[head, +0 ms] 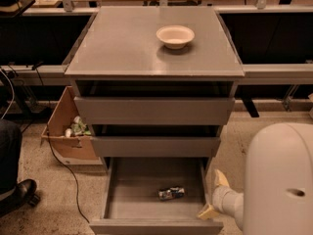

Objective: Place redbull can into bottom drawer

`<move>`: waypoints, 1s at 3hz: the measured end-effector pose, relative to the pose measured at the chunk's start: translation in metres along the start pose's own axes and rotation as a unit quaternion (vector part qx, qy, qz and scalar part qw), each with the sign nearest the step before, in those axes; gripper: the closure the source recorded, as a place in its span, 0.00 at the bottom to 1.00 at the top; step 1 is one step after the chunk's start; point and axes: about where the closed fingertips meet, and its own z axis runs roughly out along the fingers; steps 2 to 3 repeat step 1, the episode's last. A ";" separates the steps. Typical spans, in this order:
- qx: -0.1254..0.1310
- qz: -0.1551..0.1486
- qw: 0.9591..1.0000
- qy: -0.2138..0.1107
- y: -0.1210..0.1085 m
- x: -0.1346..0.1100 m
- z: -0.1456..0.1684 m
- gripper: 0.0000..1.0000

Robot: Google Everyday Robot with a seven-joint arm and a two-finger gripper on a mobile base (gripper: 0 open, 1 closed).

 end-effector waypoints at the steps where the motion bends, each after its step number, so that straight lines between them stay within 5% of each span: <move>1: 0.022 -0.014 1.000 -0.008 -0.018 -0.024 -0.048 0.00; 3: 0.022 -0.014 1.000 -0.008 -0.018 -0.024 -0.048 0.00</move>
Offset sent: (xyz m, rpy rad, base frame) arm 0.0000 0.0000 0.0000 0.0000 0.0000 0.0000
